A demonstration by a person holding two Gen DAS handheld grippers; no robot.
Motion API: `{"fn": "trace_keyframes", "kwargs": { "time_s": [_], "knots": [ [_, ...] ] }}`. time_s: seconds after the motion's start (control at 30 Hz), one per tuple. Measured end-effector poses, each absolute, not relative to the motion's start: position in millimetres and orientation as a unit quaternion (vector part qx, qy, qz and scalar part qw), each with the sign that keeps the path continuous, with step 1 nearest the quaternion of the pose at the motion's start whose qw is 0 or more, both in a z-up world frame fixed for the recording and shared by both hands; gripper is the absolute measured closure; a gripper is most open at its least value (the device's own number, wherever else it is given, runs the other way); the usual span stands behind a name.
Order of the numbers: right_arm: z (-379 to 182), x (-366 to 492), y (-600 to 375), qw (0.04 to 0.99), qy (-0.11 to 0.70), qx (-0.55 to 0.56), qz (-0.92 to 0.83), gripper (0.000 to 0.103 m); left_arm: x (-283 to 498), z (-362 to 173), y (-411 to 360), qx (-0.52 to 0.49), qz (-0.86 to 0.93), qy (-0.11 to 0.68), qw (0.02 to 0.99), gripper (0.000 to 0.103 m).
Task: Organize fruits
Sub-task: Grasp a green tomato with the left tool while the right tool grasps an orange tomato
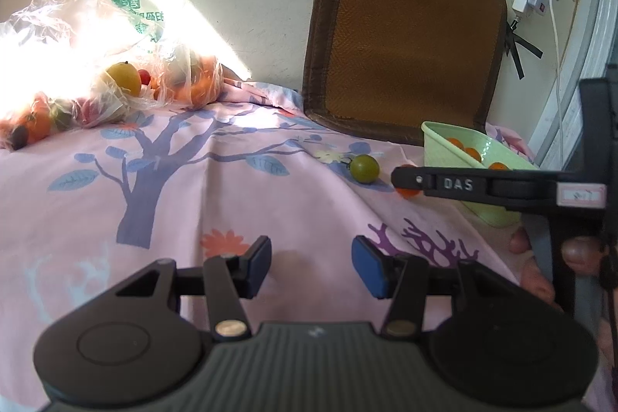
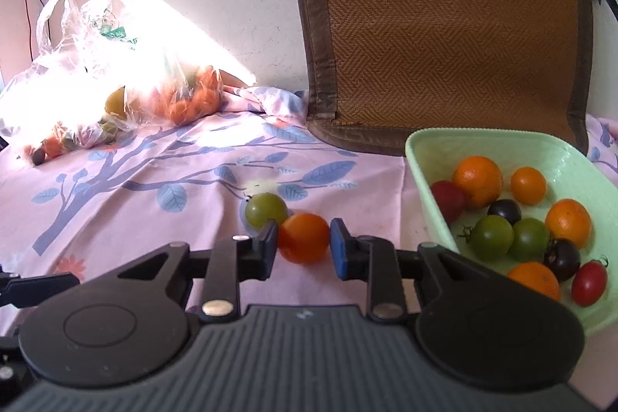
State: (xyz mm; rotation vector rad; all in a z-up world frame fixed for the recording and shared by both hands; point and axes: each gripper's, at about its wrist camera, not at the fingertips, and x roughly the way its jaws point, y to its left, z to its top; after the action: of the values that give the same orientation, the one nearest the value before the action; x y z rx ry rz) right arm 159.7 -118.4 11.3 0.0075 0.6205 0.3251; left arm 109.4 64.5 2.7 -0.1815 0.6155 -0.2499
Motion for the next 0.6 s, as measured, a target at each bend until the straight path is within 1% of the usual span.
{"fn": "trace_keyframes", "kwargs": {
  "time_s": [0.2, 0.27, 0.37, 0.47, 0.6],
  "knots": [
    [14.4, 90.9, -137.2, 0.949, 0.268, -0.020, 0.165, 0.071, 132.0, 15.6, 54.9, -0.069, -0.153, 0.292, 0.942, 0.054],
    [10.7, 75.9, -143.0, 0.951, 0.264, -0.030, 0.156, 0.071, 151.6, 22.1, 44.2, -0.058, -0.171, 0.292, 0.939, 0.050],
    [7.0, 72.8, -147.6, 0.950, 0.274, -0.022, 0.150, 0.070, 182.0, 24.3, 22.2, -0.034, -0.189, 0.292, 0.937, 0.050],
    [5.5, 74.7, -144.5, 0.950, 0.277, -0.027, 0.144, 0.069, 203.6, 18.7, -1.3, 0.011, -0.186, 0.292, 0.938, 0.050],
    [3.4, 77.3, -144.4, 0.947, 0.284, -0.025, 0.145, 0.068, 221.8, 6.3, -13.0, 0.019, -0.173, 0.315, 0.933, 0.052]
  ]
}}
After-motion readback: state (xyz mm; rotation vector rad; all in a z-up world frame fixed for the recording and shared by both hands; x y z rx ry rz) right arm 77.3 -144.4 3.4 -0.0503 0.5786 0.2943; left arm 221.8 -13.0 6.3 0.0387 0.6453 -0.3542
